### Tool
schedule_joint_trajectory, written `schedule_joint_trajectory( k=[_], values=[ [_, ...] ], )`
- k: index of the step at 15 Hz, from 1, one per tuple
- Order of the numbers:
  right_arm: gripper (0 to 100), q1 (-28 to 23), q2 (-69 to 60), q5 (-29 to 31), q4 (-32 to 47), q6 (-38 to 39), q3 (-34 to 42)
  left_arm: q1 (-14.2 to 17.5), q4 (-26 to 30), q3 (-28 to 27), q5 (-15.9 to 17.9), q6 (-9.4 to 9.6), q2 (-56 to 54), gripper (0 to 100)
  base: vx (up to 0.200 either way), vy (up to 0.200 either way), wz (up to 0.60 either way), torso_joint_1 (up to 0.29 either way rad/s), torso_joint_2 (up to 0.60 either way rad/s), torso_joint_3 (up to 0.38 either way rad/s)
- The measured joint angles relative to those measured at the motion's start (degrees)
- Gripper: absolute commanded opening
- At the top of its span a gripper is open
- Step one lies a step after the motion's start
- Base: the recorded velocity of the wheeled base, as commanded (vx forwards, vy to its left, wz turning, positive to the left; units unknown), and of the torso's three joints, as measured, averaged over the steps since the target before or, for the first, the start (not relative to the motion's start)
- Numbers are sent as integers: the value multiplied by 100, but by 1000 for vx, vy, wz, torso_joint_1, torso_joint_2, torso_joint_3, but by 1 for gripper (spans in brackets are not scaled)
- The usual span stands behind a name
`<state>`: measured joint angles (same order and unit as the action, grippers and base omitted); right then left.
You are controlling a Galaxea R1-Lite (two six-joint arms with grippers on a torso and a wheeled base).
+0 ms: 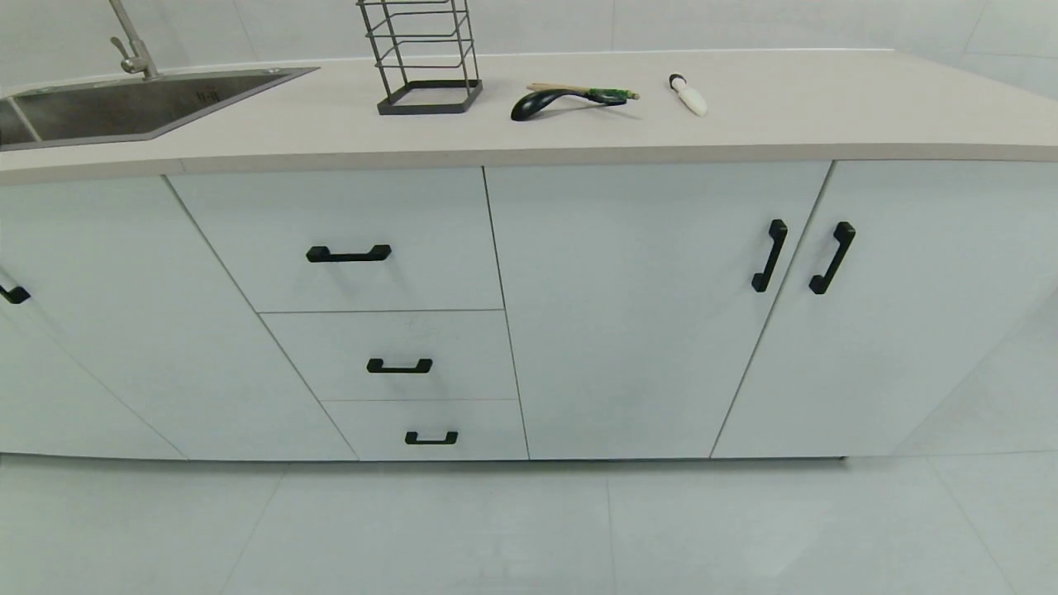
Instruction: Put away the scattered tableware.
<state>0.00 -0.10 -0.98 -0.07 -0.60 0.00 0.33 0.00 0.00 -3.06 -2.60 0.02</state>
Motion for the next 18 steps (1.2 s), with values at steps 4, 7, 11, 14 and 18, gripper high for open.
schedule_joint_trajectory(
  k=[4, 7, 11, 14, 18],
  values=[
    [0, -5, 0, 2, 0, 2, 0, -2, 0, 0, 0, -2, -2, 100, 0, 0, 0, 0, 0, 0],
    [0, 0, 2, 2, 0, 0, 0, -2, 0, 0, 0, 0, -2, 100, 200, 0, 0, 1, 2, -2],
    [0, -2, 2, 2, 0, 6, 0, -2, 0, 0, 0, -2, -2, 100, 200, 0, 0, 2, 0, 1],
    [0, 0, 2, 2, 5, 17, 0, -2, 0, 0, 0, -9, 0, 100, 0, 0, 0, 0, 0, 0],
    [0, 0, 2, -4, 2, 11, 0, 0, 0, 0, 0, -9, 0, 100, 0, 0, 300, 4, 0, 2]
  ],
)
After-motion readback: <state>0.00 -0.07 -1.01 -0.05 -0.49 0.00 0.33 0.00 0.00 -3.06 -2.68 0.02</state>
